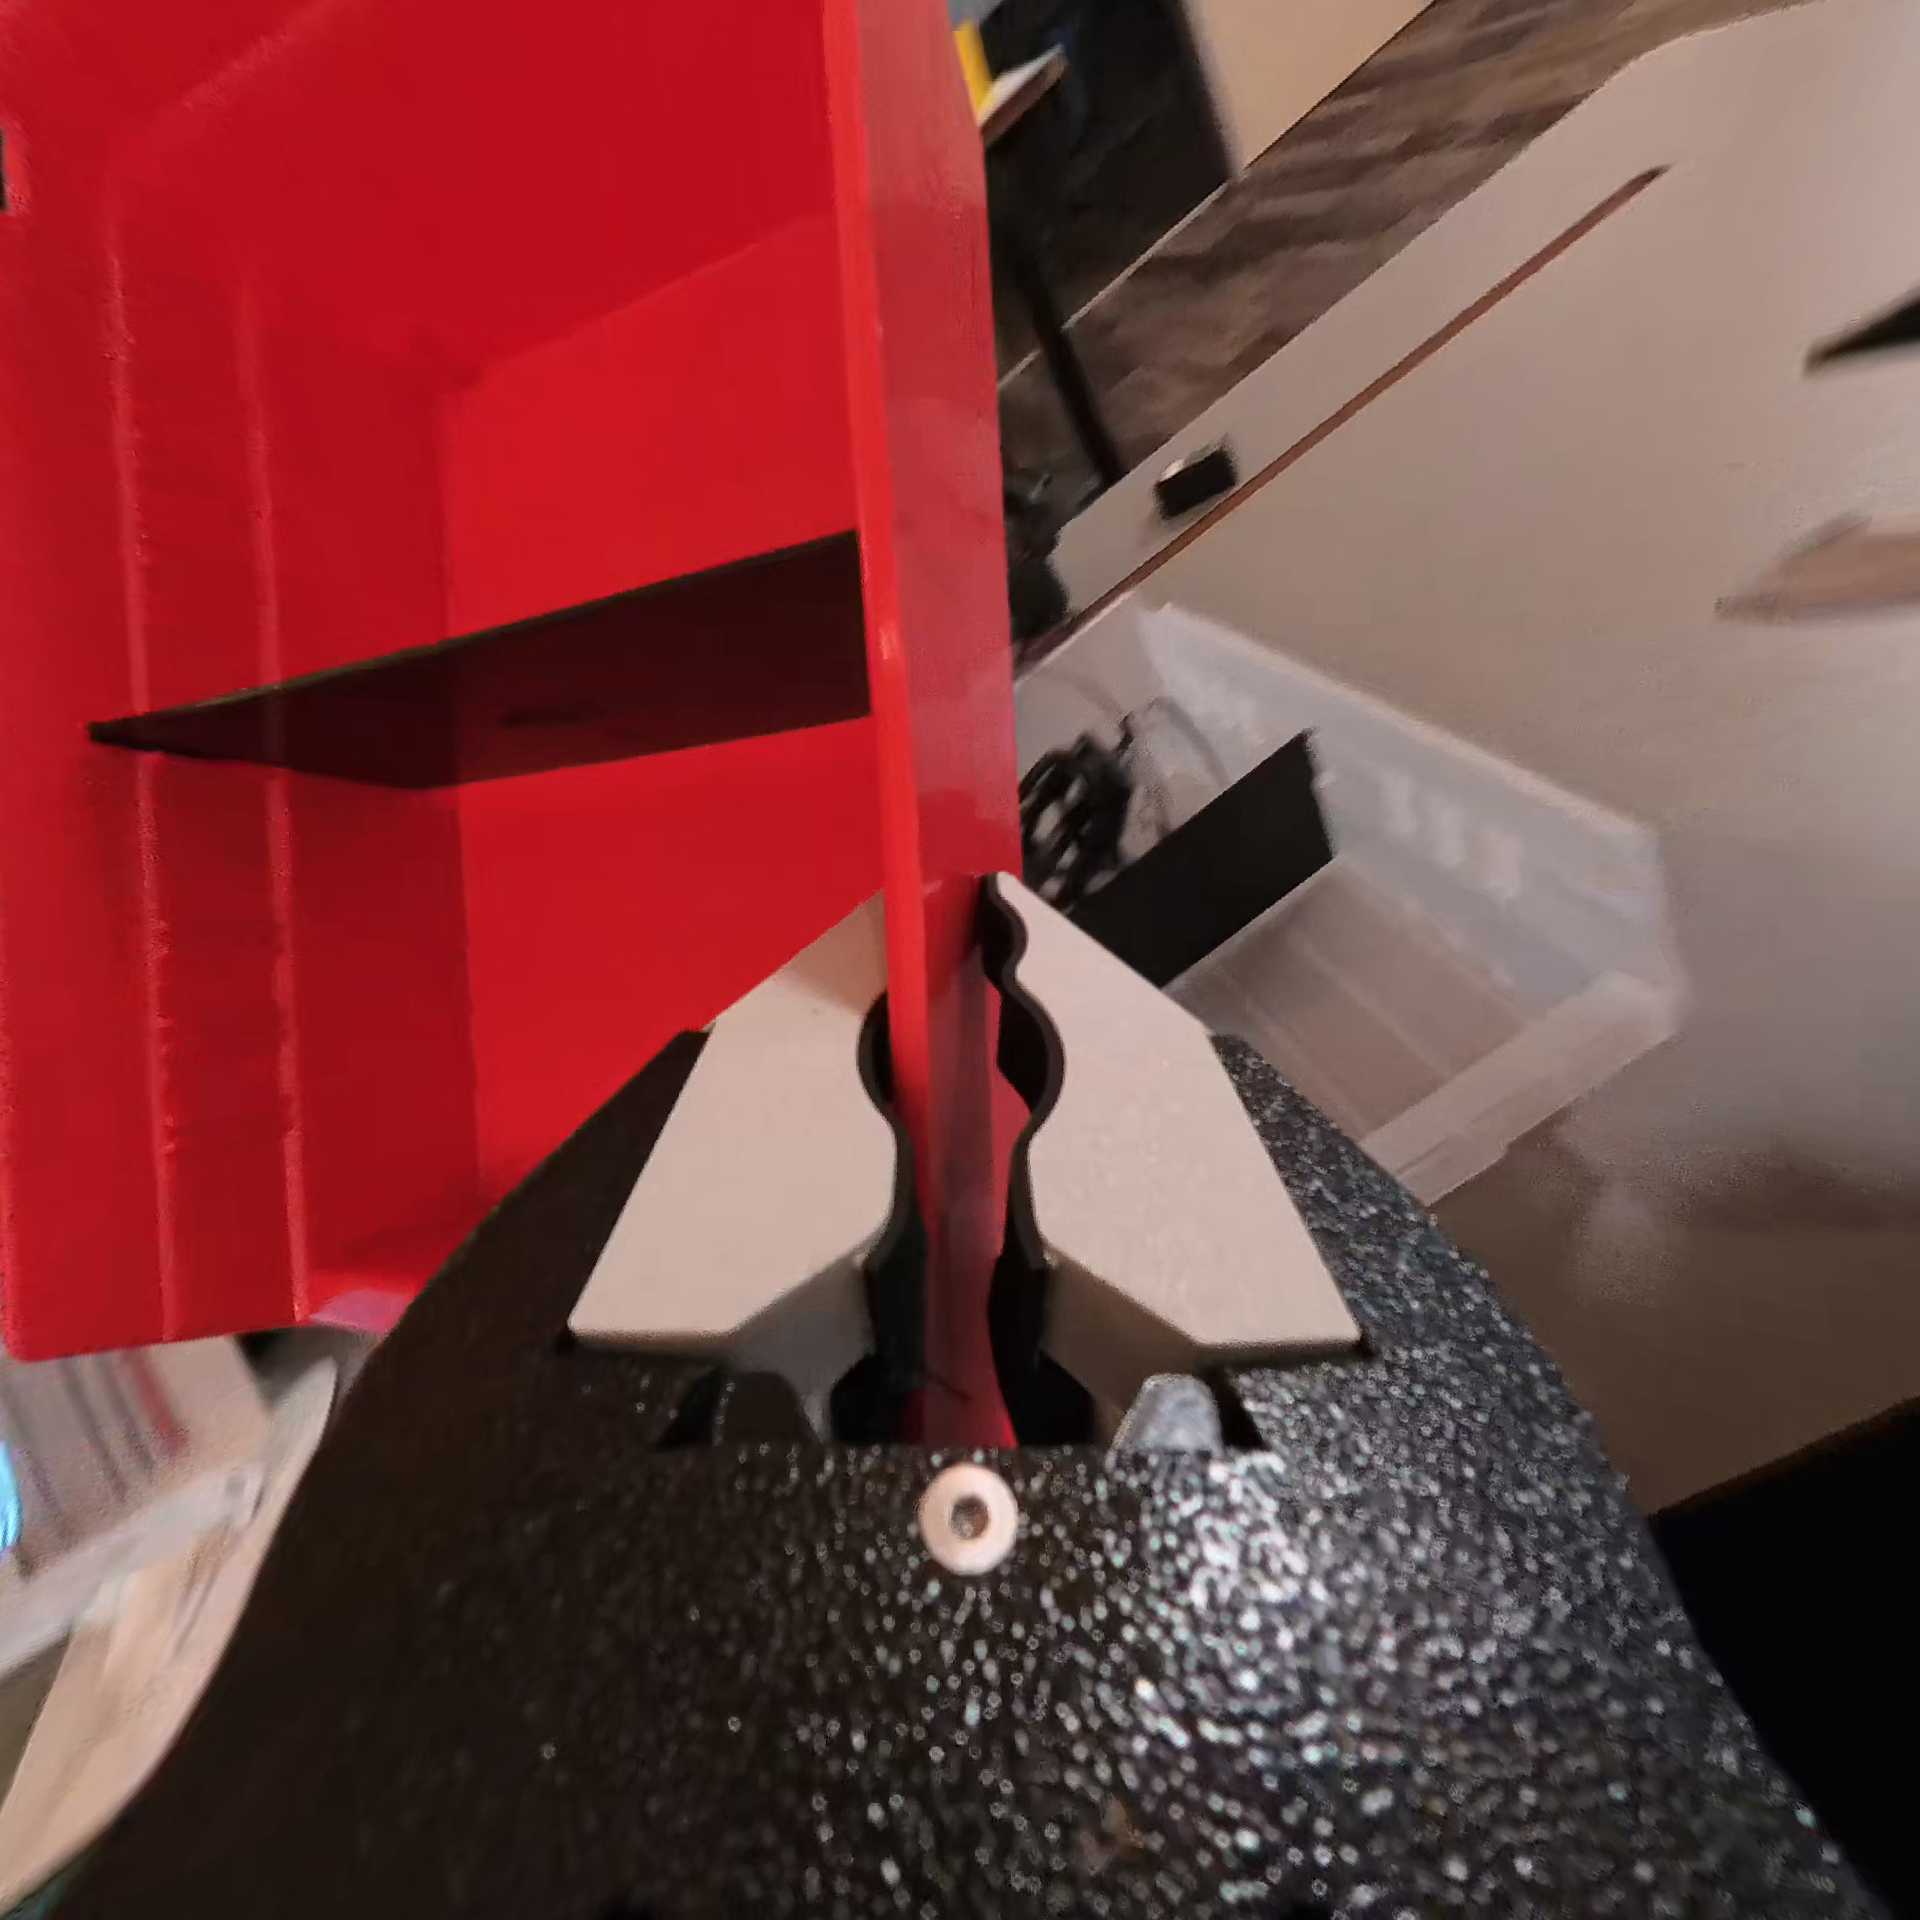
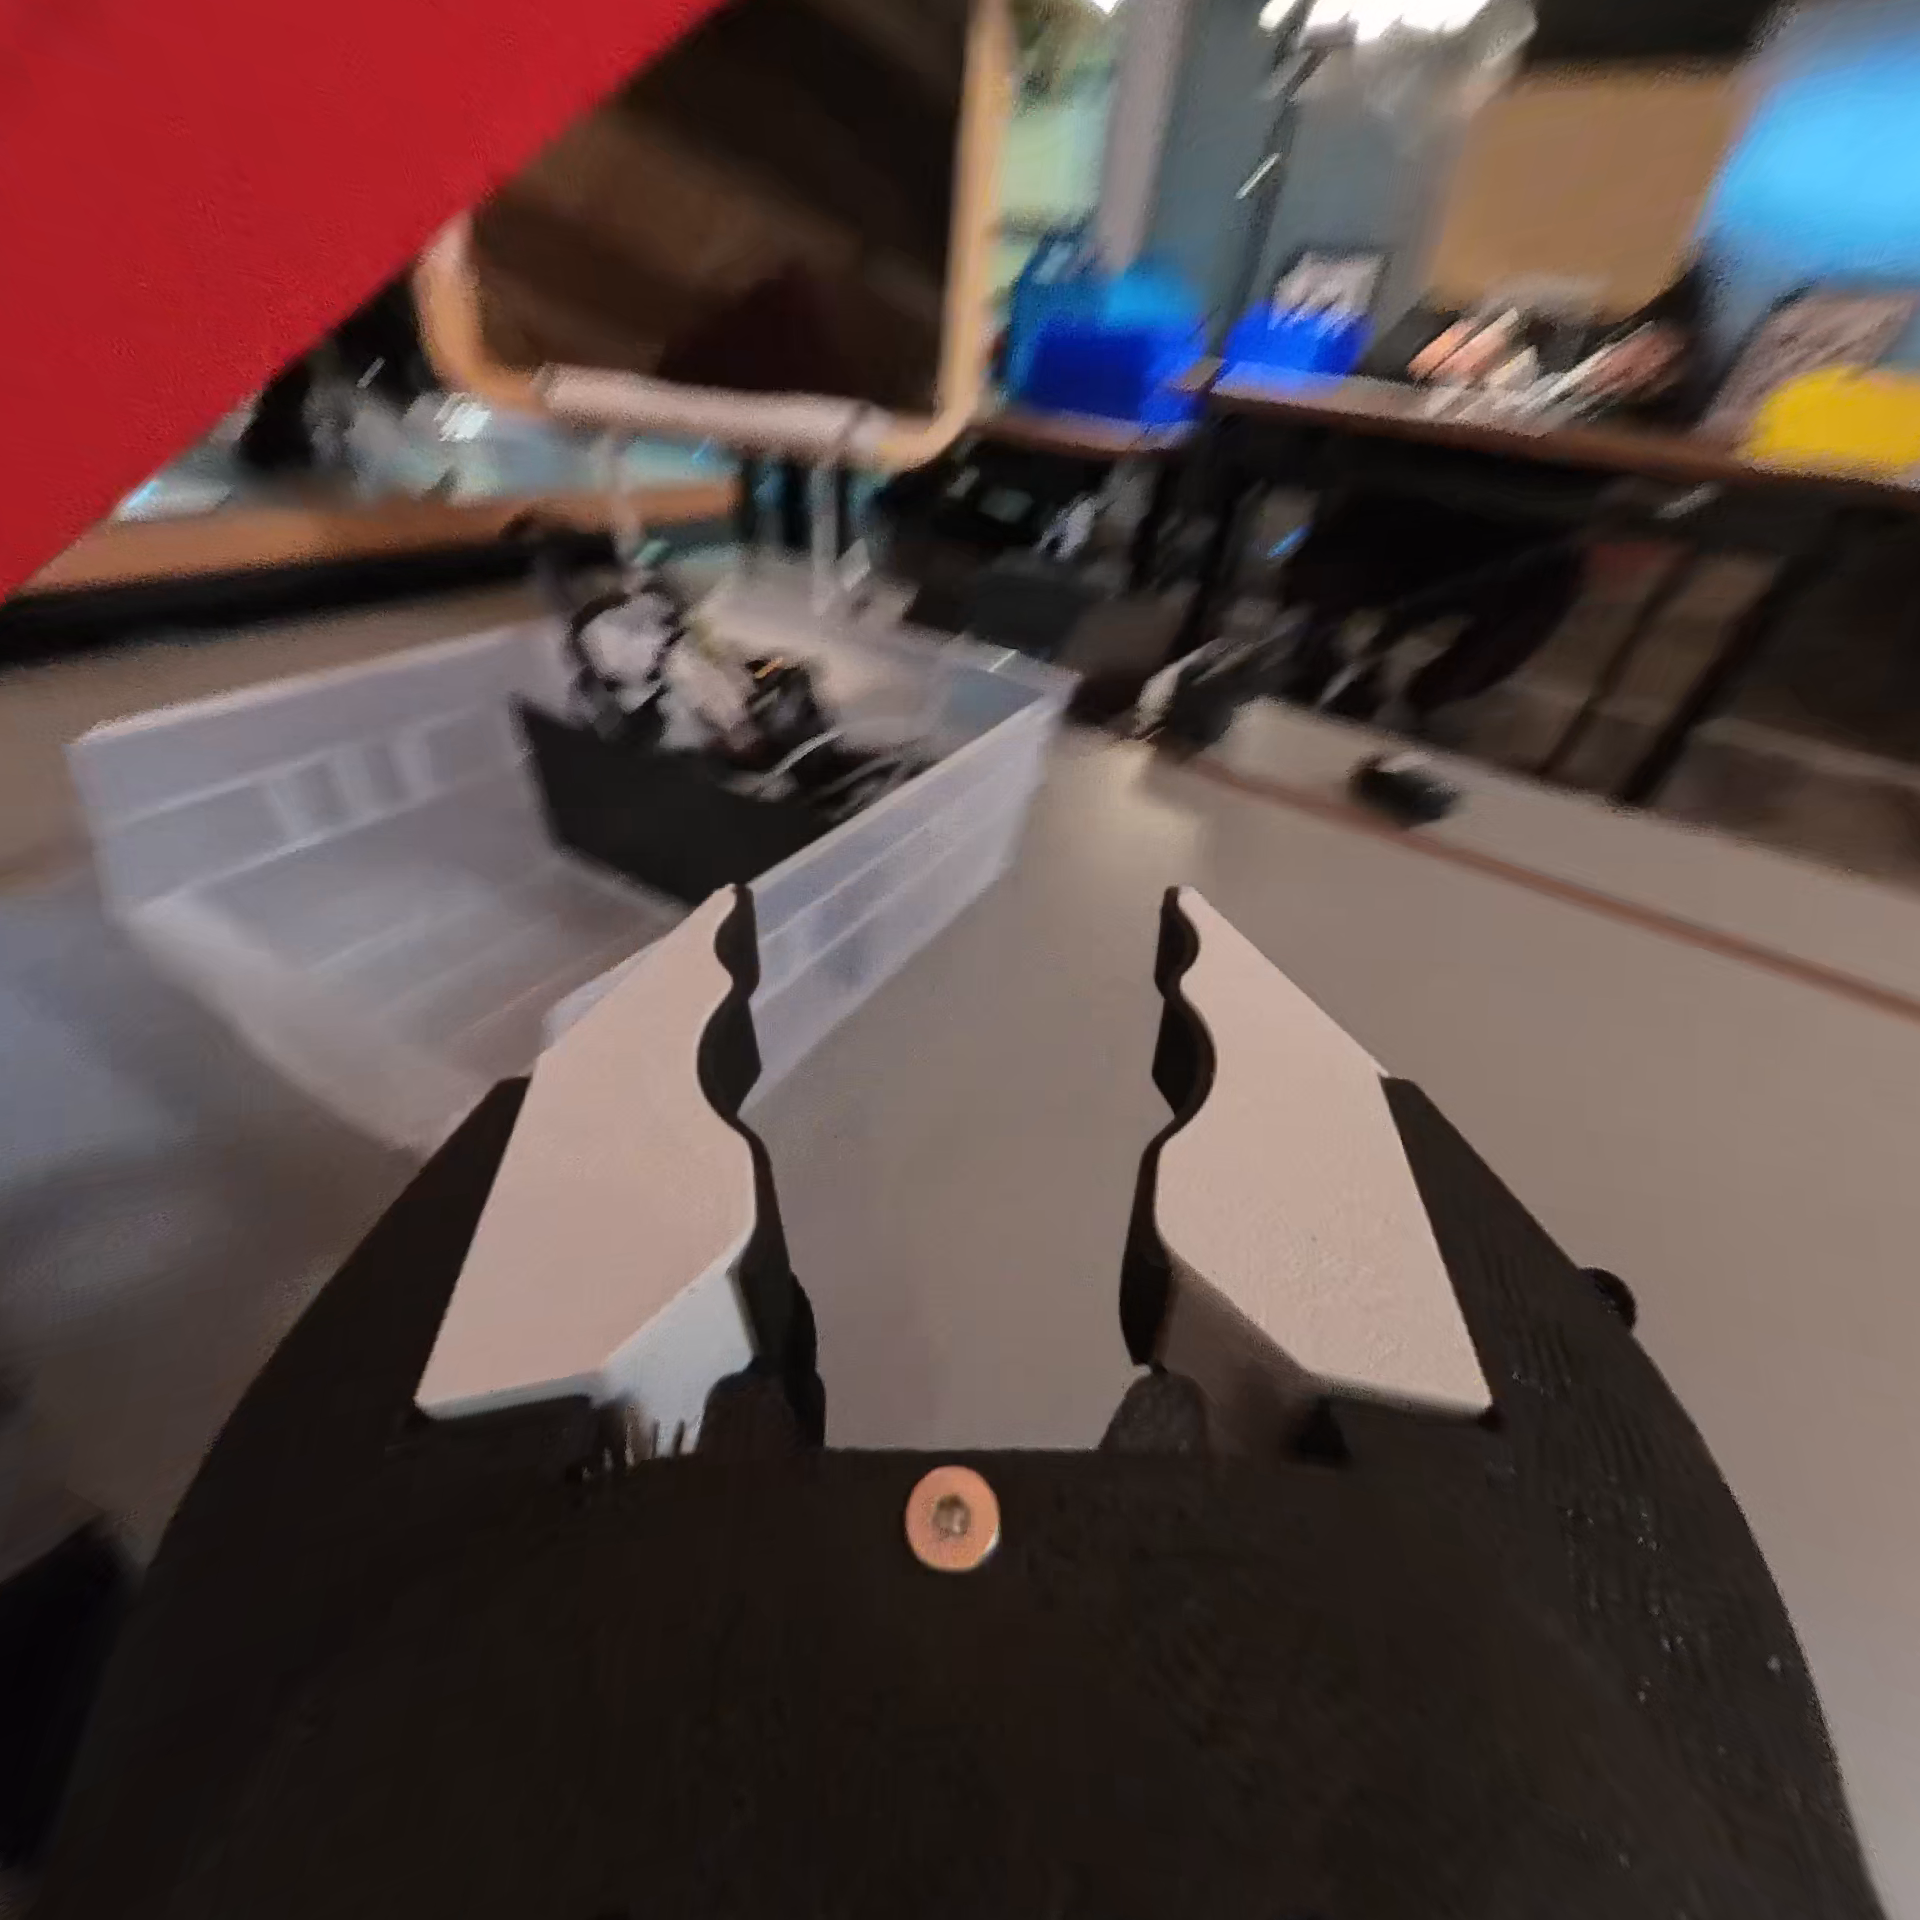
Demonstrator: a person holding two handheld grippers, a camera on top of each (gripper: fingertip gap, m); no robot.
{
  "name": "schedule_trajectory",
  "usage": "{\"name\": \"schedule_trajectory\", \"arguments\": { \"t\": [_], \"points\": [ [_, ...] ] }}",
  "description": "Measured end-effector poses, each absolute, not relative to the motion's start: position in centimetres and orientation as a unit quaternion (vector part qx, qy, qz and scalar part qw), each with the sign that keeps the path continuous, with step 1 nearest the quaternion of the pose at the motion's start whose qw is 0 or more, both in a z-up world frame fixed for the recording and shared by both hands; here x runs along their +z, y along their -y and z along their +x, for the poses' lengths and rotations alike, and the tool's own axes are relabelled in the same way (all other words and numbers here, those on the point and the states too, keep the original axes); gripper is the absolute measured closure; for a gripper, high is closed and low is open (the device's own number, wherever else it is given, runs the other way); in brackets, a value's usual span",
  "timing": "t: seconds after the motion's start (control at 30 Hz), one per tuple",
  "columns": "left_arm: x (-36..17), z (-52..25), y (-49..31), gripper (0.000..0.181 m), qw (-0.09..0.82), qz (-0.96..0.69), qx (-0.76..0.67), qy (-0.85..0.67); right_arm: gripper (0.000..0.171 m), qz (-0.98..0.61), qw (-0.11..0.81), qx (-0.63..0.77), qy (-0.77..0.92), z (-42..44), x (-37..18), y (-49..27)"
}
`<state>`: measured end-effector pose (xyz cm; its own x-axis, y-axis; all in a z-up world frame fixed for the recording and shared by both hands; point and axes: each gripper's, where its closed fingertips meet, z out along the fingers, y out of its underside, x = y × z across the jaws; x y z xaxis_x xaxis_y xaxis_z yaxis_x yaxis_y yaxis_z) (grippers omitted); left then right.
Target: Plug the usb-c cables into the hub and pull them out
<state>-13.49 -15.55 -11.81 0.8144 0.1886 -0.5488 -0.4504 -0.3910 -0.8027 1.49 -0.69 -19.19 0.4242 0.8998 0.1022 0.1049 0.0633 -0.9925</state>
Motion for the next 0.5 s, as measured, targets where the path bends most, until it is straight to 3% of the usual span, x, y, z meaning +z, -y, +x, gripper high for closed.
{"name": "schedule_trajectory", "arguments": {
  "t": [0.2,0.5],
  "points": [
    [-11.3,-2.1,7.8,0.175,0.56,-0.758,0.206,-0.265,0.1,-0.577,0.757,0.199,0.233,18.6,-13.7,-8.0],
    [-19.8,13.0,-3.3,0.175,0.46,-0.764,0.059,-0.449,0.104,-0.626,0.767,0.07,0.122,32.2,-16.7,-14.0]
  ]
}}
